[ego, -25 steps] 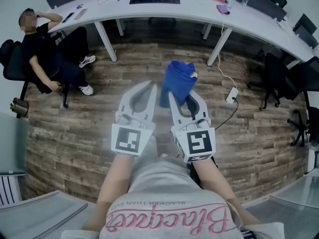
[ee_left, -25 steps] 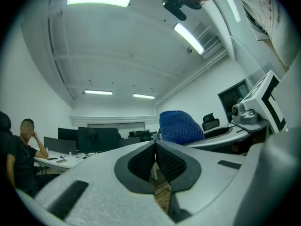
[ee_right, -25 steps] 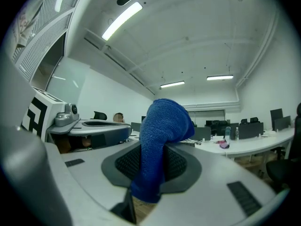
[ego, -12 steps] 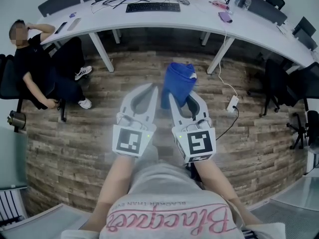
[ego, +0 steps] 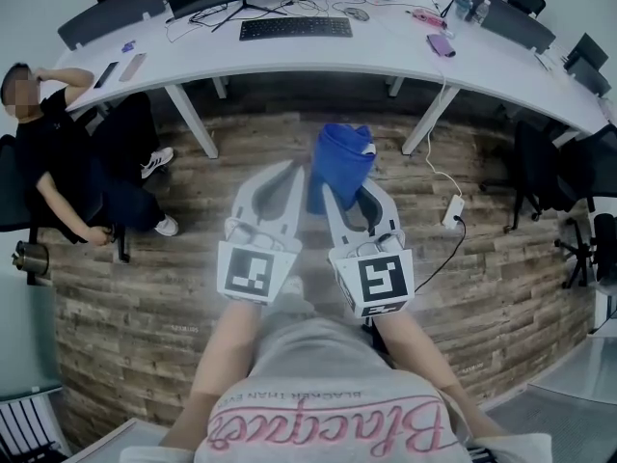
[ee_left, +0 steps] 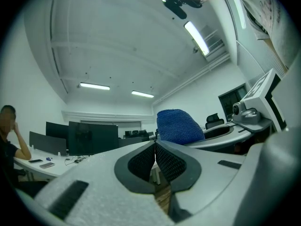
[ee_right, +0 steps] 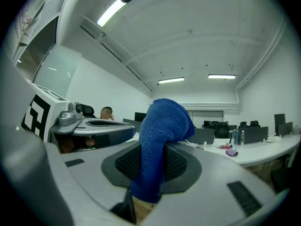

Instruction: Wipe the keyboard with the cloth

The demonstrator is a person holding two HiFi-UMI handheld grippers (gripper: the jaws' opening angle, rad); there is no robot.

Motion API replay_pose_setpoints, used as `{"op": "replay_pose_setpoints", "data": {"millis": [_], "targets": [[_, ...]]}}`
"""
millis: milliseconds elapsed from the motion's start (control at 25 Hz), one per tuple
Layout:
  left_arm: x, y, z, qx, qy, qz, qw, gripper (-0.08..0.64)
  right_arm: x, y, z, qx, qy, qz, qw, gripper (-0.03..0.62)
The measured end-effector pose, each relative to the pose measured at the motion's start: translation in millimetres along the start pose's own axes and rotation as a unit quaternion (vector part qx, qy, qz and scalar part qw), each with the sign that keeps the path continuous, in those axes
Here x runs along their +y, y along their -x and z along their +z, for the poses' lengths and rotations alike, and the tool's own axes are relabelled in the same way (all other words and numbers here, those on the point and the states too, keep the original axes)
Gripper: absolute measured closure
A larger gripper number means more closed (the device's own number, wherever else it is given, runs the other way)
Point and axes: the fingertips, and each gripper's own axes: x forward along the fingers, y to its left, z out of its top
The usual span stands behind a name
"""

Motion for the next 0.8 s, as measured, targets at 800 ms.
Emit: {"op": "replay_pose_setpoints", "data": {"millis": [800], "targets": [[100,-58,-21,-0.005,0.013,-0.026,0.9996,0.555,-5,-115,1,0.013,0.007,-0.020,1.000,0.500]]}}
